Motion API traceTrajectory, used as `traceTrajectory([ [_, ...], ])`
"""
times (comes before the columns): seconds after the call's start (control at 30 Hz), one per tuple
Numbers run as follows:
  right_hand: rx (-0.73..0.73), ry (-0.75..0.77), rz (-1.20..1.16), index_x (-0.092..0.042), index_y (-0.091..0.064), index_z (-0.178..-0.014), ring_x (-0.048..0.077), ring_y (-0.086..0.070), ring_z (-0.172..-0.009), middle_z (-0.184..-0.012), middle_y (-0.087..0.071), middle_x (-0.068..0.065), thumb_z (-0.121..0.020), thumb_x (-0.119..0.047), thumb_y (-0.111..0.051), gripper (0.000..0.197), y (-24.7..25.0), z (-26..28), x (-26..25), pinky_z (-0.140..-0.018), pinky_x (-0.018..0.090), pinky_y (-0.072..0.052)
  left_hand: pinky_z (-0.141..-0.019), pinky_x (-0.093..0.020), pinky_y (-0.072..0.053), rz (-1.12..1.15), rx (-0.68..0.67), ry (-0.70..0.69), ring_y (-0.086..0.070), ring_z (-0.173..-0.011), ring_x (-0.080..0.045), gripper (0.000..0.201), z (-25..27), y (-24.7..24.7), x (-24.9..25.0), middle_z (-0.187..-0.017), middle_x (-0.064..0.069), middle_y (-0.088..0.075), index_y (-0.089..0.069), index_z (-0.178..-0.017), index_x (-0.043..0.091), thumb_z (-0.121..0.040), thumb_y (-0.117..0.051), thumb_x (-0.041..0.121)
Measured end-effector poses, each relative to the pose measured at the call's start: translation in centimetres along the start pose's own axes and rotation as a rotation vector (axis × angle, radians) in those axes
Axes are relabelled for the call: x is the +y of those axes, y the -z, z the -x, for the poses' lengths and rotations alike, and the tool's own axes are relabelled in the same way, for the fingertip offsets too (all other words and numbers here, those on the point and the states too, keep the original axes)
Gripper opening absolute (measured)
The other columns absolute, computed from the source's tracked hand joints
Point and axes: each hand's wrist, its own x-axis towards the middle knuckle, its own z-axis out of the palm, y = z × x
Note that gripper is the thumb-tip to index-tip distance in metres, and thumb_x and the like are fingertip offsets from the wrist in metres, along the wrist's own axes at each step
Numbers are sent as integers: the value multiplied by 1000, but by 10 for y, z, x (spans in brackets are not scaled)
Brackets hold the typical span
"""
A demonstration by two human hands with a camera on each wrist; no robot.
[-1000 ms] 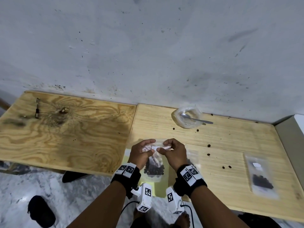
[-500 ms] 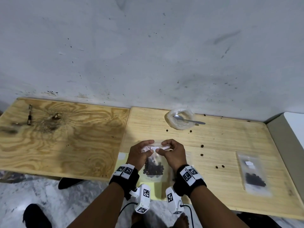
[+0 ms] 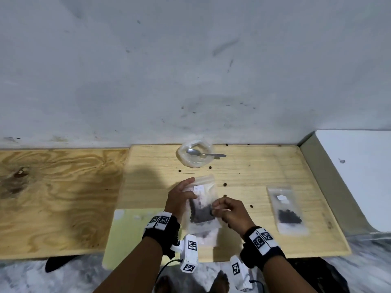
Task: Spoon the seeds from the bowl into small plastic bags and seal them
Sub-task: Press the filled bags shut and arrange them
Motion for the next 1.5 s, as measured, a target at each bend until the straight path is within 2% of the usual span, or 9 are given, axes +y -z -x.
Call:
traceTrajectory([
  [0.3, 445, -93, -24, -17, -75, -83, 17, -66, -82, -94, -73, 7, -75, -2, -76, 17, 143, 0, 52, -69, 26, -51, -72, -35, -51, -161, -184, 131, -63, -90, -27, 33, -2, -143, -60, -106, -13, -65, -70, -99, 13, -83, -59, -13],
  [0.43, 599, -120, 175, -19, -74, -99, 24, -64, -101, -112, -67, 8, -80, -14, -76, 20, 190, -2, 75, -86, 27, -47, -64, -27, -51, -278, -320, 221, -61, -104, -23, 42, -5, -204, -80, -123, -6, -62, -61, -124, 10, -86, -59, -7],
  [0.7, 541, -205, 335, -17, -71, -115, 26, -64, -108, -123, -63, 5, -81, -14, -70, 34, 220, -14, 104, -81, 24, -44, -72, -31, -50, -359, -321, 291, -57, -118, -27, 45, -16, -254, -99, -140, -5, -53, -55, -133, 12, -90, -57, -1],
  [0.83, 573, -131, 408, -21, -64, -122, 24, -61, -106, -137, -47, 1, -84, -15, -69, 39, 216, -9, 101, -82, 26, -44, -65, -28, -48, -369, -290, 265, -61, -107, -24, 42, -17, -250, -97, -134, -3, -56, -58, -128, 17, -89, -59, 2],
  [0.97, 682, 57, 304, -19, -69, -105, 14, -57, -88, -111, -59, -4, -83, -11, -70, 24, 189, -2, 85, -78, 24, -42, -61, -26, -45, -333, -236, 206, -61, -85, -18, 30, -12, -229, -86, -116, -2, -63, -64, -113, 20, -87, -60, 5],
  [1.07, 534, 120, 212, -24, -67, -90, 14, -62, -83, -87, -67, -7, -84, -8, -68, 17, 151, -4, 79, -75, 26, -45, -55, -23, -44, -313, -218, 135, -63, -71, -16, 20, -6, -199, -72, -101, -3, -67, -66, -101, 21, -89, -61, 6],
  [1.17, 332, 108, 174, -28, -69, -89, 10, -64, -91, -92, -70, -11, -83, -8, -68, 21, 106, -2, 72, -81, 26, -48, -50, -21, -43, -326, -171, 61, -65, -62, -12, 17, 2, -153, -56, -93, -5, -68, -67, -100, 17, -90, -61, 5],
  [1.37, 74, -21, 245, -30, -70, -103, 12, -61, -105, -109, -67, -6, -63, -48, -60, 45, 26, 6, 59, -86, 24, -47, -73, -34, -53, -361, 108, 17, -64, -77, -21, 18, 13, -47, -51, -89, -5, -70, -70, -88, 24, -87, -65, 6],
  [1.5, 32, -83, 402, -27, -61, -124, 17, -56, -119, -127, -60, 0, -79, -31, -75, 47, -2, 5, 59, -95, 25, -44, -82, -30, -50, -529, 249, 25, -63, -98, -26, 19, 24, -4, -60, -108, -3, -66, -68, -103, 21, -85, -66, 14],
])
